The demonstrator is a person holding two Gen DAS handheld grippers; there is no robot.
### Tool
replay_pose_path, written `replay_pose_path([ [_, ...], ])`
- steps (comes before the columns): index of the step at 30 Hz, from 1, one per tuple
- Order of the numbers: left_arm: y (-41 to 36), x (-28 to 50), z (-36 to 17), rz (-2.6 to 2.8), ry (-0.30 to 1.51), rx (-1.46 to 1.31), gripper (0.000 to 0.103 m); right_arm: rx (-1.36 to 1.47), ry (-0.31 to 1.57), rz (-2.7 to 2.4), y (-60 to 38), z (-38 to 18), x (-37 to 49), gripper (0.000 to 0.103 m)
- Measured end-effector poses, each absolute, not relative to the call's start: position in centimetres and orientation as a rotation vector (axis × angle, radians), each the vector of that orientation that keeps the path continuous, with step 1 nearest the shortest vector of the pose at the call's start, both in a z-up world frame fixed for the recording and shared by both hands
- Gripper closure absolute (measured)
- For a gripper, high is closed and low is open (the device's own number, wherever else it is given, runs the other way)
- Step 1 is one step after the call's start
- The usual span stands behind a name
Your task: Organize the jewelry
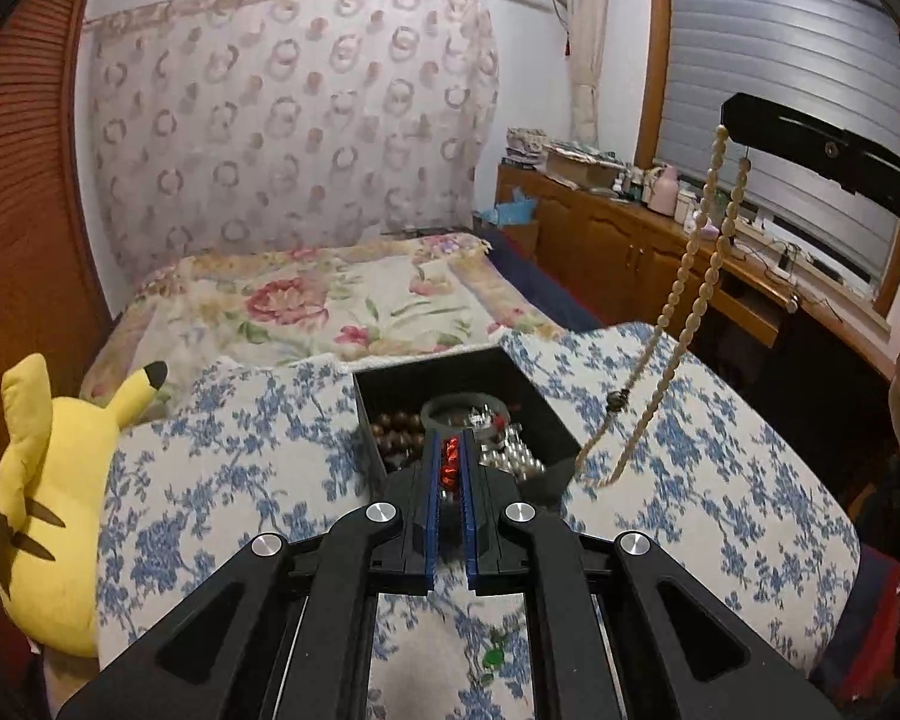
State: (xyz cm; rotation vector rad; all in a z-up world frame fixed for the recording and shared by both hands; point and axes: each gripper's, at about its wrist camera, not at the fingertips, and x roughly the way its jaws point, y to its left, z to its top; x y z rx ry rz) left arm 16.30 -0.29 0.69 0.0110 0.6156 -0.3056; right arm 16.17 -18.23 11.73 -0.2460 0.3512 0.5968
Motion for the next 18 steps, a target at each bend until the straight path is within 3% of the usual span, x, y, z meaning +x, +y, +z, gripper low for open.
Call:
replay_pose_path([
  [9,-1.1,19.0,1.0,-0.304,0.614,0.011,0.098,-0.262,0.326,0.579,-16.9,13.5,18.3,0.098],
  [18,-2.0,21.9,-2.4,-0.297,0.678,-0.014,0.098,-0.309,0.384,0.567,-15.8,10.8,19.8,0.098],
])
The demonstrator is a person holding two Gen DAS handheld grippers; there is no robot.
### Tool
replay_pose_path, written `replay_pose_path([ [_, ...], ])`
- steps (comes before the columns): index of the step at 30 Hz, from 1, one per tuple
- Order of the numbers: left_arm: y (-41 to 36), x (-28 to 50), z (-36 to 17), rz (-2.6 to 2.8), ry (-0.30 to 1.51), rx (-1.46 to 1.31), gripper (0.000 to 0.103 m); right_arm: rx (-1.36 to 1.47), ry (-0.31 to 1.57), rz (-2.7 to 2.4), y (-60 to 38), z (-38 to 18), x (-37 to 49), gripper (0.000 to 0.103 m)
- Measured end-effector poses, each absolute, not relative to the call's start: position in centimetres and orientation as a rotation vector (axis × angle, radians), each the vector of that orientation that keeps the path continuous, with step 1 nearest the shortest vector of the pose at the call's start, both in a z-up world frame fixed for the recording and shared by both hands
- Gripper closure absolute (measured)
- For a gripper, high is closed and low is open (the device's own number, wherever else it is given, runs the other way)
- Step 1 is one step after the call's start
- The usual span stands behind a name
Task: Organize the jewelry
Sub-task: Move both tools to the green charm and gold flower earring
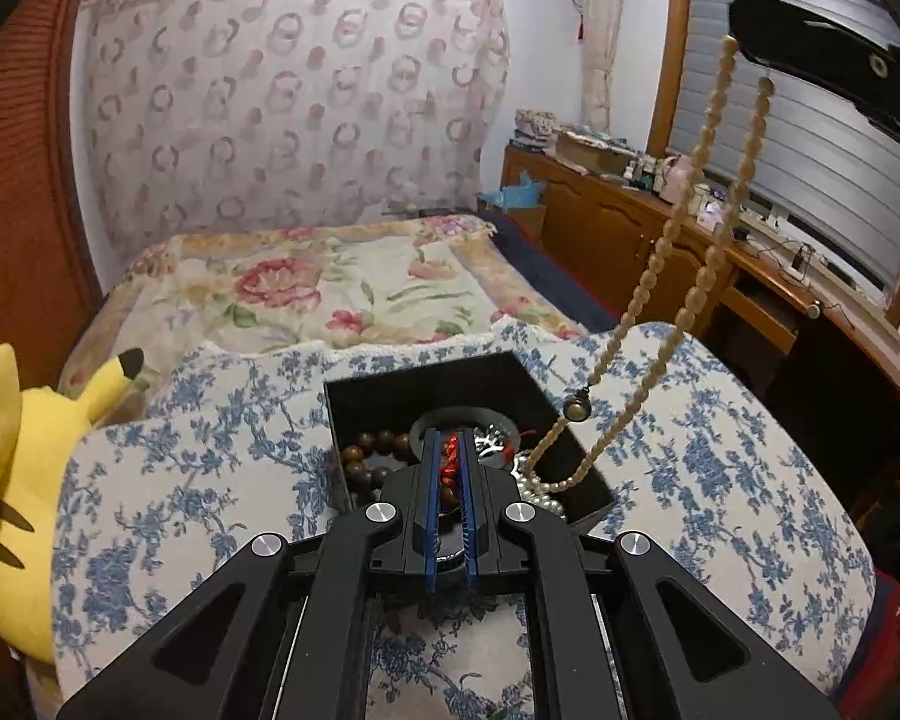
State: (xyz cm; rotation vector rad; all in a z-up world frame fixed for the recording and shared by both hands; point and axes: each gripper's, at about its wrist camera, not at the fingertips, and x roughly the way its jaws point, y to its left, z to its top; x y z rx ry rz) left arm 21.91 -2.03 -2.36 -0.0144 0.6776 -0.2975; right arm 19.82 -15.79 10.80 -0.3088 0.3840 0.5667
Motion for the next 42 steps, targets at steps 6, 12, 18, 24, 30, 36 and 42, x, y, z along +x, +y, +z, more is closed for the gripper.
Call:
replay_pose_path([
  [6,-1.3,22.3,-3.5,-0.278,0.714,-0.034,0.094,-0.313,0.456,0.57,-15.6,7.6,21.1,0.098],
  [12,-0.7,21.4,-3.4,-0.254,0.704,-0.025,0.074,-0.291,0.539,0.589,-15.3,4.5,22.2,0.098],
  [18,-0.5,20.4,-3.0,-0.244,0.687,-0.012,0.061,-0.273,0.595,0.602,-14.9,2.3,22.7,0.097],
  [24,-0.1,19.4,-2.8,-0.235,0.674,-0.011,0.049,-0.262,0.606,0.598,-14.6,1.8,22.9,0.097],
  [30,0.6,17.9,-2.8,-0.226,0.666,-0.014,0.023,-0.216,0.609,0.595,-16.0,1.2,21.2,0.077],
  [36,1.6,15.3,-3.2,-0.212,0.652,-0.01,0.012,-0.22,0.631,0.631,-17.3,-1.0,16.5,0.073],
  [42,2.3,12.0,-4.8,-0.221,0.677,-0.025,0.011,-0.232,0.705,0.695,-16.8,-5.1,10.5,0.072],
])
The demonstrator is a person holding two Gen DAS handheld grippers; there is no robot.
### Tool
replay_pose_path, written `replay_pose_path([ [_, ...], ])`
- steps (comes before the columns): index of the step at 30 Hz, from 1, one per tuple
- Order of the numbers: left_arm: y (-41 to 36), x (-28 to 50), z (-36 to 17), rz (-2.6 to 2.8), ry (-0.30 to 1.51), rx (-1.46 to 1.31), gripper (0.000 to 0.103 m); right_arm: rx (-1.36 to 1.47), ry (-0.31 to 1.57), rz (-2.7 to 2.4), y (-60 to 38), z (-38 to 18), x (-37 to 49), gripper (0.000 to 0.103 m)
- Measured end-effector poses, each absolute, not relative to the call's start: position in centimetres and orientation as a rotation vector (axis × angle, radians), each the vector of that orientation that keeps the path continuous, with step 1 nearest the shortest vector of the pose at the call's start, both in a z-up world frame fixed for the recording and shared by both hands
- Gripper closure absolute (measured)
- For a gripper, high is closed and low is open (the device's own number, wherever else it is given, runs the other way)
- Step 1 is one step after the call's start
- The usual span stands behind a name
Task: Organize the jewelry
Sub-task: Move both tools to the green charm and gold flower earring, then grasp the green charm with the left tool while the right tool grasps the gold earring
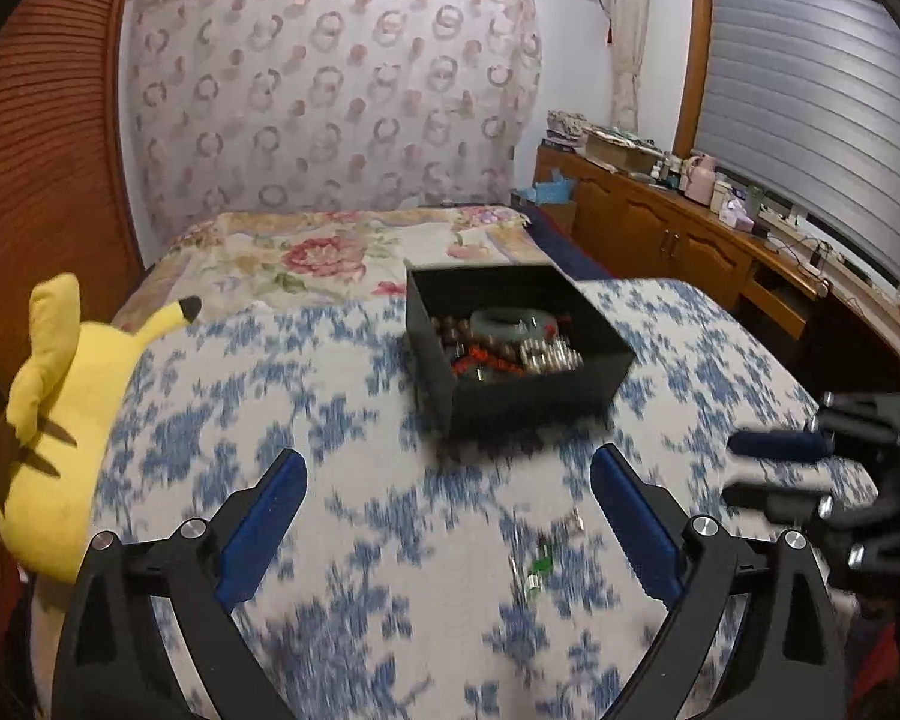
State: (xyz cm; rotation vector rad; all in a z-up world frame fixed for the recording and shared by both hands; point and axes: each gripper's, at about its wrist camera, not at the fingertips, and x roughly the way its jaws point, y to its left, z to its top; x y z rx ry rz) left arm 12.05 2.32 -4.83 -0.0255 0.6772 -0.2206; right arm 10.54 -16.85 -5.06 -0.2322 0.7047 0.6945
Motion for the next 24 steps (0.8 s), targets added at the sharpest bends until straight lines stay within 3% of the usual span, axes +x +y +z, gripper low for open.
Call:
replay_pose_path([
  [5,2.6,9.9,-6.2,-0.229,0.708,-0.039,0.011,-0.238,0.775,0.739,-16.0,-7.7,7.8,0.072],
  [7,2.5,9.3,-6.6,-0.23,0.717,-0.032,0.011,-0.249,0.801,0.755,-15.5,-8.6,7.2,0.066],
  [15,1.5,9.3,-7.9,-0.258,0.761,0.006,0.011,-0.345,0.851,0.76,-13.7,-10.5,6.6,0.066],
  [17,1.3,9.5,-8.2,-0.265,0.772,0.012,0.011,-0.353,0.851,0.752,-13.6,-10.5,6.7,0.076],
  [18,1.2,9.6,-8.4,-0.271,0.778,0.016,0.011,-0.352,0.851,0.751,-13.7,-10.4,6.9,0.086],
  [22,0.5,9.8,-8.6,-0.301,0.791,0.033,0.011,-0.351,0.843,0.759,-14.1,-10.3,7.1,0.087],
  [24,-0.1,9.9,-8.7,-0.318,0.798,0.046,0.017,-0.337,0.838,0.745,-15.0,-10.1,7.3,0.087],
])
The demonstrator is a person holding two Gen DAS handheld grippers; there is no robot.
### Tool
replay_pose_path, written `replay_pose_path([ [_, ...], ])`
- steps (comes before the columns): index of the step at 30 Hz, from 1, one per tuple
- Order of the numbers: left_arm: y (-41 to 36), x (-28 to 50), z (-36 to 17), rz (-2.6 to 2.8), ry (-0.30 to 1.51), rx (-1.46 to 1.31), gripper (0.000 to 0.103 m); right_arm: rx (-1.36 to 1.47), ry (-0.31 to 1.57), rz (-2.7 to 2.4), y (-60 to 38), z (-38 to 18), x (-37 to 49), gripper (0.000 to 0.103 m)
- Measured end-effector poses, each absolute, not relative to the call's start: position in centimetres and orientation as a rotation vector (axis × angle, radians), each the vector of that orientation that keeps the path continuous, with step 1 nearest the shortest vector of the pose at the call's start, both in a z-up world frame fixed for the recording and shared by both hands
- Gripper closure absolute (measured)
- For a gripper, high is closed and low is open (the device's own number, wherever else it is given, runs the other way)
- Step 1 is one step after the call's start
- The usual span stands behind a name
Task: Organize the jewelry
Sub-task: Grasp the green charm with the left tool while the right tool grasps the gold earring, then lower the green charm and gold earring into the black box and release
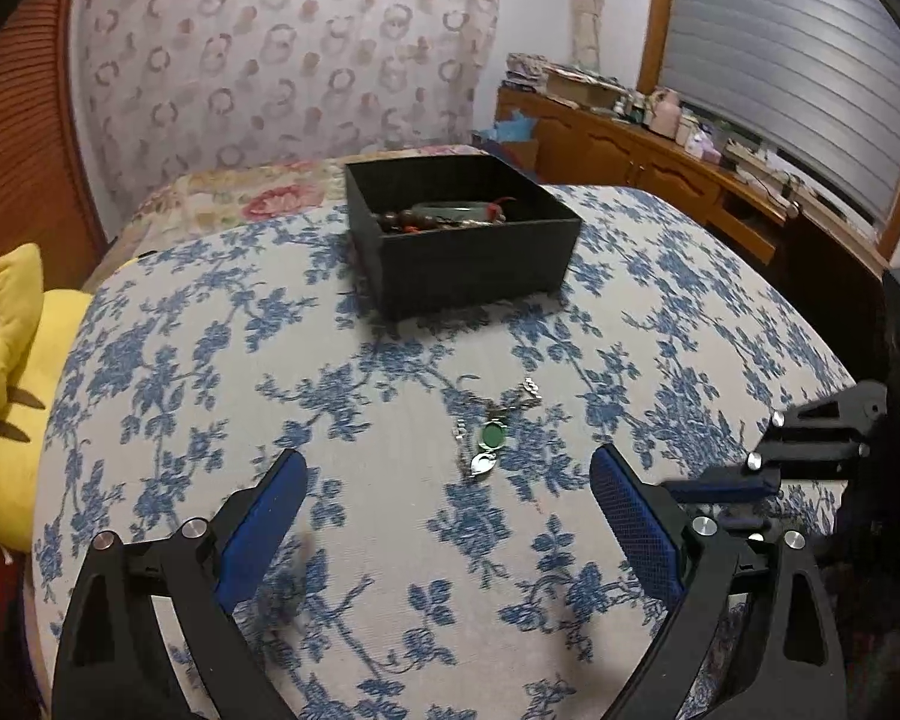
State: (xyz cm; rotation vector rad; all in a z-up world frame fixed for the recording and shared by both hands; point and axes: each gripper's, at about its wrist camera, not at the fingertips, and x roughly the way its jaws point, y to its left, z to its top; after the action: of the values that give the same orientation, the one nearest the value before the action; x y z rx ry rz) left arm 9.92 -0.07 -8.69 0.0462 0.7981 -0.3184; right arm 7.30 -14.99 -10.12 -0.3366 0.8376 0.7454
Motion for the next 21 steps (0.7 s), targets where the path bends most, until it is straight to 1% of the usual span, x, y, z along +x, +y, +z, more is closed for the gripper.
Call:
replay_pose_path([
  [1,-0.4,10.1,-8.8,-0.325,0.805,0.055,0.021,-0.324,0.833,0.734,-15.5,-9.9,7.6,0.087],
  [3,-1.1,10.5,-8.9,-0.335,0.817,0.073,0.025,-0.311,0.823,0.718,-16.3,-9.4,8.0,0.087],
  [5,-1.8,11.1,-9.2,-0.345,0.832,0.089,0.037,-0.302,0.812,0.705,-17.0,-9.0,8.4,0.087],
  [6,-2.0,11.4,-9.3,-0.344,0.838,0.094,0.042,-0.295,0.807,0.698,-17.4,-8.7,8.6,0.087],
  [8,-2.4,12.0,-9.7,-0.339,0.855,0.106,0.06,-0.281,0.794,0.685,-18.1,-8.2,9.0,0.087],
  [9,-2.6,12.2,-9.9,-0.337,0.86,0.113,0.064,-0.276,0.787,0.679,-18.4,-8.0,9.2,0.087],
  [10,-2.8,12.3,-10.0,-0.338,0.86,0.125,0.071,-0.27,0.782,0.674,-18.6,-7.7,9.4,0.087],
  [11,-2.9,12.3,-10.1,-0.337,0.859,0.131,0.075,-0.262,0.775,0.668,-18.9,-7.4,9.6,0.087],
  [12,-3.0,12.3,-10.1,-0.337,0.859,0.138,0.077,-0.258,0.772,0.665,-19.0,-7.3,9.8,0.086],
  [14,-3.2,12.2,-10.2,-0.35,0.861,0.147,0.082,-0.252,0.765,0.66,-19.3,-7.0,10.0,0.087],
  [15,-3.4,12.2,-10.3,-0.356,0.863,0.154,0.087,-0.251,0.763,0.659,-19.4,-6.9,10.2,0.086],
  [16,-3.6,12.2,-10.5,-0.358,0.865,0.165,0.089,-0.25,0.763,0.659,-19.4,-6.8,10.2,0.087],
  [19,-3.8,12.5,-10.6,-0.358,0.865,0.185,0.089,-0.25,0.763,0.659,-19.5,-6.8,10.3,0.086],
  [21,-3.7,12.7,-10.6,-0.366,0.868,0.186,0.092,-0.251,0.763,0.664,-19.5,-6.8,10.3,0.086],
])
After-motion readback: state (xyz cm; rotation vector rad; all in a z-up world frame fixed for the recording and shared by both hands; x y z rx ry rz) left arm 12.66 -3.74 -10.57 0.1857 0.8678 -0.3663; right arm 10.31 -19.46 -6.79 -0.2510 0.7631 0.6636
